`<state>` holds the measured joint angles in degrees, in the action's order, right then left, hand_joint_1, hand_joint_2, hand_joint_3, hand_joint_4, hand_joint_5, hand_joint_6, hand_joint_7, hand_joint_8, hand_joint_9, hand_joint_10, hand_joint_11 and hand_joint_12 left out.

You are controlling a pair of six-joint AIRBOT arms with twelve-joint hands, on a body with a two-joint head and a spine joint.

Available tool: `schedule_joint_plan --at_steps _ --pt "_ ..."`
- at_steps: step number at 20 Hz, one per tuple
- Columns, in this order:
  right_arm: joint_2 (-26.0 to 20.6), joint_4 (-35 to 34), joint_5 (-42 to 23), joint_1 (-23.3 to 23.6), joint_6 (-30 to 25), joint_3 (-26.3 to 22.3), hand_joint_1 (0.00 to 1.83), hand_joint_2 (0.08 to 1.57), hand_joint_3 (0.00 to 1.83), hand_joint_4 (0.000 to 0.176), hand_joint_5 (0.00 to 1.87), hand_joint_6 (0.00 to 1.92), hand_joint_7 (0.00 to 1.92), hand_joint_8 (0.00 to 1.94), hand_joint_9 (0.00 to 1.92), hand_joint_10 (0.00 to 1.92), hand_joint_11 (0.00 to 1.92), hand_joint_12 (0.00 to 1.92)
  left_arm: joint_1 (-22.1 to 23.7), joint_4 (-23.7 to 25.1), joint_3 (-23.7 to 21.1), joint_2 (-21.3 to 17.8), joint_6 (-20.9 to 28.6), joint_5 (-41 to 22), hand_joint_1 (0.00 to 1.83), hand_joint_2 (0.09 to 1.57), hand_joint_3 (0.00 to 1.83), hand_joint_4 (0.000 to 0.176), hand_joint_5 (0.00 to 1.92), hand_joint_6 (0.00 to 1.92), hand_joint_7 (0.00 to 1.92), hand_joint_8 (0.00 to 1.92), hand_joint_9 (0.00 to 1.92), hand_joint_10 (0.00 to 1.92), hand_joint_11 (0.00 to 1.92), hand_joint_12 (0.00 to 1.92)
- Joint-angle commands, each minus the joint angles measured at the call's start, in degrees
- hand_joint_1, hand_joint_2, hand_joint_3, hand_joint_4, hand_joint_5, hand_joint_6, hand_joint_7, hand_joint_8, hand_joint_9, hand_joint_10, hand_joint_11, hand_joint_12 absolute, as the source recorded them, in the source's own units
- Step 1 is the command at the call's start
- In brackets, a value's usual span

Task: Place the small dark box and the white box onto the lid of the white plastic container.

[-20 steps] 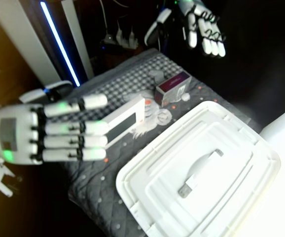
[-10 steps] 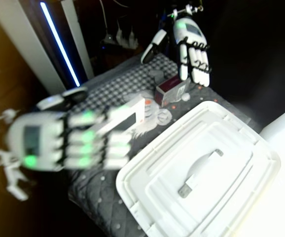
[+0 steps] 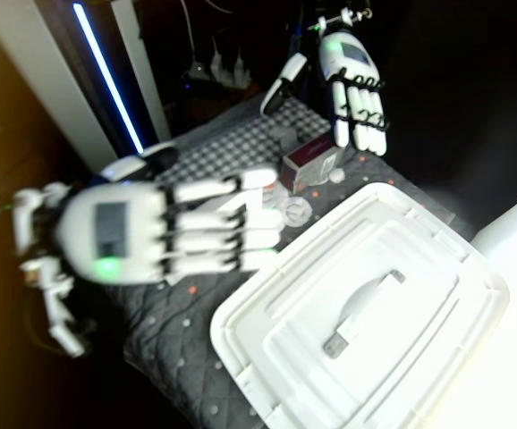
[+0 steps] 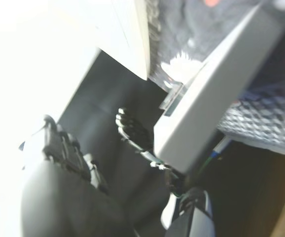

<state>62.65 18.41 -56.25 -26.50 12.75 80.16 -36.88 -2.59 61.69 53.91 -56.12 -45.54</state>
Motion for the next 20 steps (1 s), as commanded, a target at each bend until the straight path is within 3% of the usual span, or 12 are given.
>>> schedule_joint_plan --at_steps 1,2,3,5,6,11,12,13,17,18,19,20 --pt "-0.8 -2.1 -4.6 0.7 -0.3 0.3 0.43 0.6 0.0 0.176 0.0 0.0 0.04 0.0 0.04 0.01 0.18 0.1 0.5 -0.5 0.4 0.2 0.1 -5.9 0.5 0.79 0.01 0.107 0.0 0.0 0.0 0.0 0.0 0.0 0.04 0.0" --pt "-0.8 -1.8 -4.4 0.7 -0.3 0.2 0.42 0.61 0.0 0.176 0.0 0.0 0.01 0.0 0.01 0.0 0.15 0.09 0.5 -0.4 0.6 0.5 0.1 -5.5 0.48 0.78 0.0 0.114 0.0 0.0 0.01 0.0 0.04 0.02 0.08 0.02" --pt "-0.6 -1.3 -4.0 0.7 -0.3 0.3 0.4 0.61 0.0 0.176 0.0 0.0 0.02 0.01 0.0 0.0 0.14 0.09 0.5 -0.4 0.9 0.9 0.1 -5.0 0.47 0.76 0.0 0.079 0.0 0.0 0.02 0.01 0.05 0.02 0.1 0.03" --pt "-0.5 -0.4 -3.0 0.7 -0.3 0.3 0.4 0.6 0.0 0.176 0.0 0.0 0.03 0.0 0.0 0.0 0.01 0.53 0.5 -0.3 1.2 1.4 0.1 -4.1 0.45 0.74 0.0 0.102 0.0 0.0 0.02 0.0 0.04 0.01 0.04 0.01" --pt "-0.4 0.3 -2.1 0.7 -0.3 0.3 0.43 0.63 0.0 0.176 0.0 0.0 0.0 0.0 0.0 0.0 0.0 0.41 0.5 -0.2 1.5 1.9 0.1 -3.0 0.47 0.77 0.0 0.052 0.0 0.0 0.06 0.01 0.05 0.01 0.04 0.01" --pt "0.1 1.4 -1.4 0.7 -0.3 0.3 0.61 0.7 0.0 0.172 0.0 0.0 0.11 0.0 0.07 0.01 0.0 0.62 0.5 -0.2 2.2 3.1 0.1 -1.3 0.5 0.78 0.0 0.0 0.0 0.0 0.11 0.01 0.08 0.0 0.05 0.02" --pt "0.1 1.5 -1.2 0.7 -0.3 0.3 0.75 0.73 0.0 0.136 0.0 0.0 0.22 0.0 0.22 0.02 0.0 0.87 0.5 -0.2 2.4 3.3 0.1 -1.0 0.54 0.8 0.01 0.0 0.0 0.0 0.13 0.01 0.09 0.0 0.05 0.02" --pt "0.1 1.6 -1.2 0.7 -0.3 0.3 0.96 0.77 0.0 0.001 0.22 0.0 0.59 0.02 0.68 0.06 0.3 1.02 0.5 -0.2 2.5 3.4 0.1 -0.8 0.69 0.85 0.01 0.0 0.14 0.01 0.24 0.01 0.24 0.02 0.21 0.1" --pt "0.2 1.5 -1.2 0.7 -0.3 0.3 1.22 0.88 0.0 0.0 0.57 0.01 0.81 0.01 0.9 0.03 0.5 0.9 0.4 -0.2 2.5 3.6 0.1 -1.1 1.05 0.91 0.0 0.0 0.71 0.02 0.85 0.02 0.88 0.04 0.76 0.23" --pt "0.2 1.5 -1.2 0.7 -0.3 0.3 1.36 0.99 0.03 0.0 0.87 0.01 1.14 0.56 1.18 0.17 0.66 1.33 0.3 -0.2 2.5 3.6 0.2 -1.3 1.37 1.02 0.0 0.0 1.04 0.7 1.28 0.36 1.21 0.66 1.04 0.57" --pt "0.2 1.4 -1.2 0.7 -0.3 0.3 1.28 1.09 0.0 0.0 0.95 0.76 1.03 0.92 1.03 0.95 0.71 1.7 0.3 -0.2 2.5 3.6 0.2 -1.5 1.4 1.01 0.01 0.0 1.16 0.41 1.18 0.61 1.18 0.9 1.05 0.87" --pt "0.2 1.3 -1.2 0.7 -0.3 0.3 1.17 1.14 0.0 0.0 0.92 1.01 0.99 1.01 0.9 1.39 0.68 1.87 0.2 -0.2 2.5 3.7 0.2 -1.7 1.31 1.02 0.0 0.0 1.18 0.46 1.23 0.69 1.19 0.63 1.03 0.97"
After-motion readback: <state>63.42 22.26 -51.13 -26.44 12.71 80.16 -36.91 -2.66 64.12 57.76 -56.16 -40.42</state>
